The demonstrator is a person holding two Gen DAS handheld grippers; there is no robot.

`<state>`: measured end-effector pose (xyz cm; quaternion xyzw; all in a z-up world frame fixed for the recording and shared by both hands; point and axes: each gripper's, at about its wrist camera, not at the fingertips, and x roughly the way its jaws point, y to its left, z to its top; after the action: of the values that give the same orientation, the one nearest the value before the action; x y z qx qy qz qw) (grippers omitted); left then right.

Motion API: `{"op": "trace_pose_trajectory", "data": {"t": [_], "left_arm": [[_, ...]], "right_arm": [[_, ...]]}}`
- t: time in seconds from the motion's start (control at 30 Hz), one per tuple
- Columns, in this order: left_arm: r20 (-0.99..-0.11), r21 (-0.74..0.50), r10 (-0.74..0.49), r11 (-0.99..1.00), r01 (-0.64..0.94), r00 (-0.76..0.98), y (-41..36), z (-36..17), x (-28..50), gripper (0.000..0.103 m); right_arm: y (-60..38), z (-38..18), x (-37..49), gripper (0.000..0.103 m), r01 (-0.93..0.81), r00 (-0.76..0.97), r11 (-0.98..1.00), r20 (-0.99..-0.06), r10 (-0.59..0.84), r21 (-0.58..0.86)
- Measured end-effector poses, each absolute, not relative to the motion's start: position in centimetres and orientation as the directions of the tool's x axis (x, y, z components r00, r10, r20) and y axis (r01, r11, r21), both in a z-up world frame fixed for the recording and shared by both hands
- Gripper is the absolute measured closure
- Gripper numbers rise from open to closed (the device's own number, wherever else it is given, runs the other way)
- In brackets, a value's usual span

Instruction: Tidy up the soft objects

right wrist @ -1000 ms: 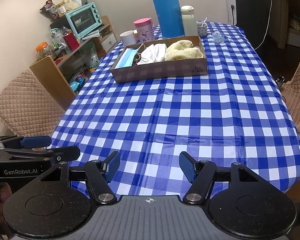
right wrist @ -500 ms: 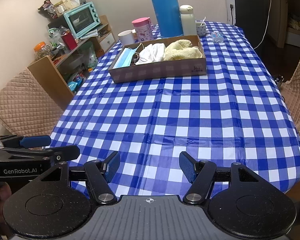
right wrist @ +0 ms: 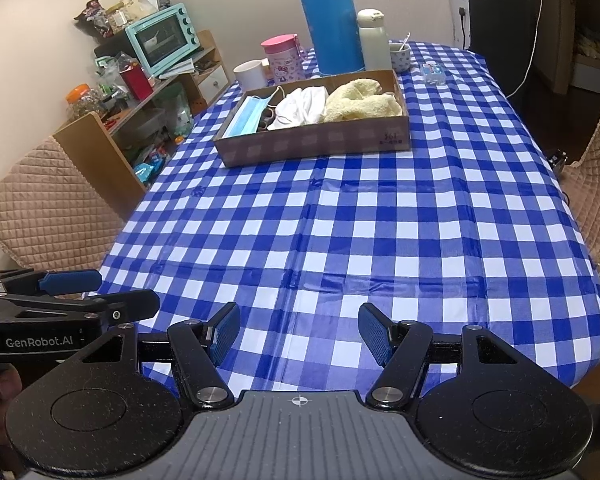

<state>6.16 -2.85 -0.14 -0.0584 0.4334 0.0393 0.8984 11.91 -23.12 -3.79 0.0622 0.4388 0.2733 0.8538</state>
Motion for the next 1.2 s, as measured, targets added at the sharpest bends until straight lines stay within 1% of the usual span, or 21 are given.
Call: {"op": "trace_pose_trajectory", "data": {"t": [1.2], "left_arm": [[-0.782, -0.073, 0.019, 0.990, -0.121, 0.623, -2.82, -0.33, 6.86, 0.023]], "right_arm": [[-23.00, -3.97, 12.81, 0.038, -0.414, 0.467, 0.844, -0.716, 0.519, 0.342]]}}
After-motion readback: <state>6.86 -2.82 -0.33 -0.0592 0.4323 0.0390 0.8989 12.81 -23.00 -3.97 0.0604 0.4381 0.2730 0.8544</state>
